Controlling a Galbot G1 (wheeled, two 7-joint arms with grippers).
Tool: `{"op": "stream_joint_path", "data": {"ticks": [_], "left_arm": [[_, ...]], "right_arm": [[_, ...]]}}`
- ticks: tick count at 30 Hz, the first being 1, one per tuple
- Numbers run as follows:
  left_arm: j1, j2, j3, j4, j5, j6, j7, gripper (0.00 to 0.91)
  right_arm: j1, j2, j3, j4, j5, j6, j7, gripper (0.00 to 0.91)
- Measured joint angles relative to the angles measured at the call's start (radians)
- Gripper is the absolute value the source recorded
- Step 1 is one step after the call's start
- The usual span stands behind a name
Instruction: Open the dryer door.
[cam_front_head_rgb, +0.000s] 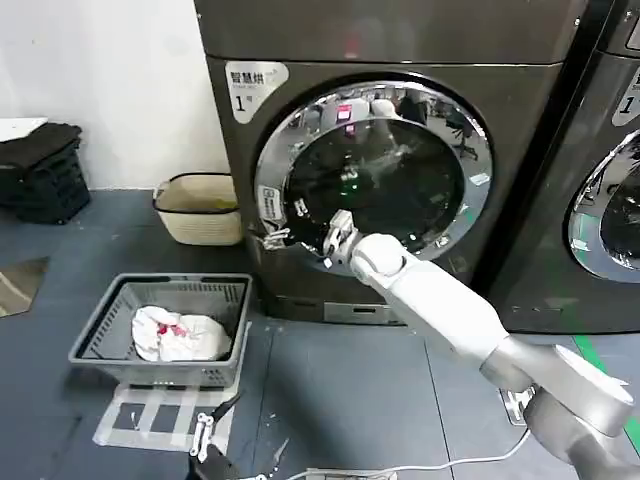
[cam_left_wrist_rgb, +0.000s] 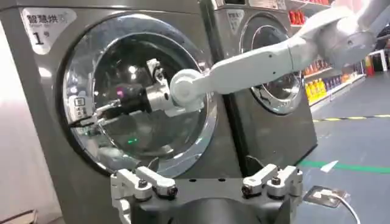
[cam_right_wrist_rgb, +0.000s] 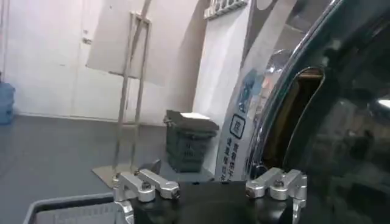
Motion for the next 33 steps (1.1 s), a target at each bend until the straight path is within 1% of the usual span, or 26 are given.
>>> {"op": "stream_joint_path", "data": {"ticks": [7,12,15,22,26,33], "left_arm": [[-0.002,0.000,-0.002,0.000,-0.003,0.000,-0.001,0.907],[-0.009,0.005,-0.005,0.006,-0.016,0.001,-0.003,0.907],[-0.020,0.018,-0.004,0.014,-0.054,0.017,-0.026,0.907],[-0.083,0.090,-0.031,0.046,-0.174,0.088,-0.058,0.907],[-0.143,0.152,-0.032,0.071,-0.215,0.125,-0.073,0.907],[-0.264,0.258,-0.031,0.108,-0.310,0.198,-0.085,0.907]], "right_arm": [[-0.019,-0.042,-0.005,0.057,0.016,0.001,-0.039,0.907],[-0.039,-0.090,-0.005,0.128,0.026,-0.004,-0.048,0.907],[-0.051,-0.119,-0.005,0.174,0.034,-0.009,-0.049,0.907],[-0.082,-0.187,0.009,0.297,0.045,-0.022,-0.050,0.907],[-0.107,-0.224,0.022,0.361,0.046,-0.028,-0.055,0.907],[-0.150,-0.279,0.045,0.441,0.061,-0.032,-0.084,0.907]]}}
